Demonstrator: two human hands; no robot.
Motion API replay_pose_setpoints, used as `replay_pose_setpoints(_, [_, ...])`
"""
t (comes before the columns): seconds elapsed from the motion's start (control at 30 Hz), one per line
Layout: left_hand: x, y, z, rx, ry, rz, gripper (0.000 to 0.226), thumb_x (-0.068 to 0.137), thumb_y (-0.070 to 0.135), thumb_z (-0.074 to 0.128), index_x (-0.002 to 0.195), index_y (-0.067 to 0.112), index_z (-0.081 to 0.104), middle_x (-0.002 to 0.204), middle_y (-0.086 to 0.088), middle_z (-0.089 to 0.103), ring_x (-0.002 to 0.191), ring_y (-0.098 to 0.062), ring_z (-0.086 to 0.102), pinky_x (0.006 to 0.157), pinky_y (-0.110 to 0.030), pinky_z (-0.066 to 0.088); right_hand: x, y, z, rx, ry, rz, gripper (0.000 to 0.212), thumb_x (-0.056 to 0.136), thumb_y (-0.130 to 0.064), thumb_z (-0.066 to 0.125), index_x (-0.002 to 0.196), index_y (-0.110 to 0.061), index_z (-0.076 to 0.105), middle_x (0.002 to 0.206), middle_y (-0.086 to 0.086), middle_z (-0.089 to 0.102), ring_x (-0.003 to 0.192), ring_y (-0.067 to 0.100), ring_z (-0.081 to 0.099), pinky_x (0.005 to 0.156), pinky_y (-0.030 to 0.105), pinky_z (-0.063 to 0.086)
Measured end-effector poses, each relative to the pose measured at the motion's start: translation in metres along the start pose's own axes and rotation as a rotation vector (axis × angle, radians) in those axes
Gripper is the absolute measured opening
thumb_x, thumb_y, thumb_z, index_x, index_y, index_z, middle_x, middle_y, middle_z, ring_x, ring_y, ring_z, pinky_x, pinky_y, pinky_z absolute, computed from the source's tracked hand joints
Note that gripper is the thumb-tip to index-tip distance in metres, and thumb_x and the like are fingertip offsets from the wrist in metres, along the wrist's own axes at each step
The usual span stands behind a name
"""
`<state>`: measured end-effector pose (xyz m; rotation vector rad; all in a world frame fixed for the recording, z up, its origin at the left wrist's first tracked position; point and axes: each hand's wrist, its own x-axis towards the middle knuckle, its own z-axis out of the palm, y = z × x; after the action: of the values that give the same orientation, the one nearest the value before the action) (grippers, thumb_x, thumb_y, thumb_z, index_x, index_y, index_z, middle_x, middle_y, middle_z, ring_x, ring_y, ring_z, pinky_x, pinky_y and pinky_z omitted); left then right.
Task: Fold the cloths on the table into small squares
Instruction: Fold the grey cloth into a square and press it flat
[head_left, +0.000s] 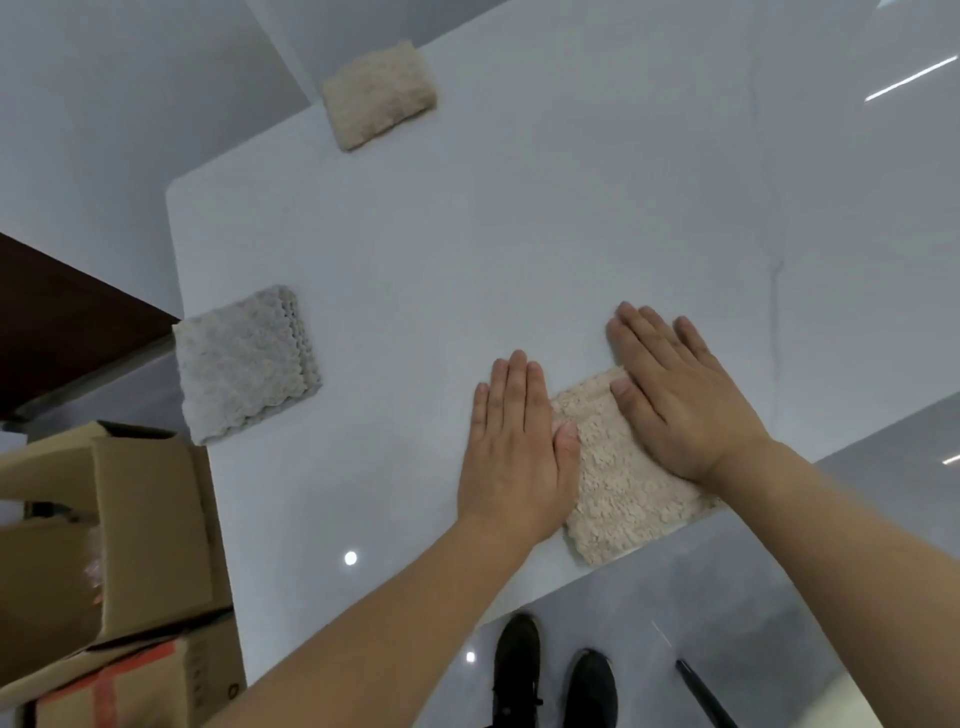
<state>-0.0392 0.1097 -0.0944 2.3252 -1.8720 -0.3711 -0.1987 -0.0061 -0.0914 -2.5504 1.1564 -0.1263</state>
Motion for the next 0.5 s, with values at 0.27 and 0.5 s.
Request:
replay_pose_setpoints(0.27, [0.046,-0.025,-0.027,-0.376,-0.18,0.331,0.059,0.105,0.042,0.018,0.155,0.012,0.025,0.164,0.0,0.019,0.151,-0.007,0.007,0.124,-0.031,0.001,-0.043,-0.015,-0.012,0.673,0.627,0.551,0.045,0.104,-0.026,0.03,0.146,-0.013,0.038,0.154,-0.002,0.034,0.142,0.007,0.027,0.118,0.027,0.019])
replay_pose_setpoints(0.5, [0.085,-0.021,-0.031,-0.486,-0.368,0.596,0.051,0.105,0.023,0.031,0.153,0.007,0.027,0.161,-0.005,0.027,0.15,-0.009,0.019,0.124,-0.028,0.006,-0.082,-0.059,0.036,0.775,0.922,0.79,0.051,0.102,-0.024,0.026,0.149,-0.006,0.028,0.158,0.004,0.025,0.146,0.01,0.02,0.119,0.02,0.014])
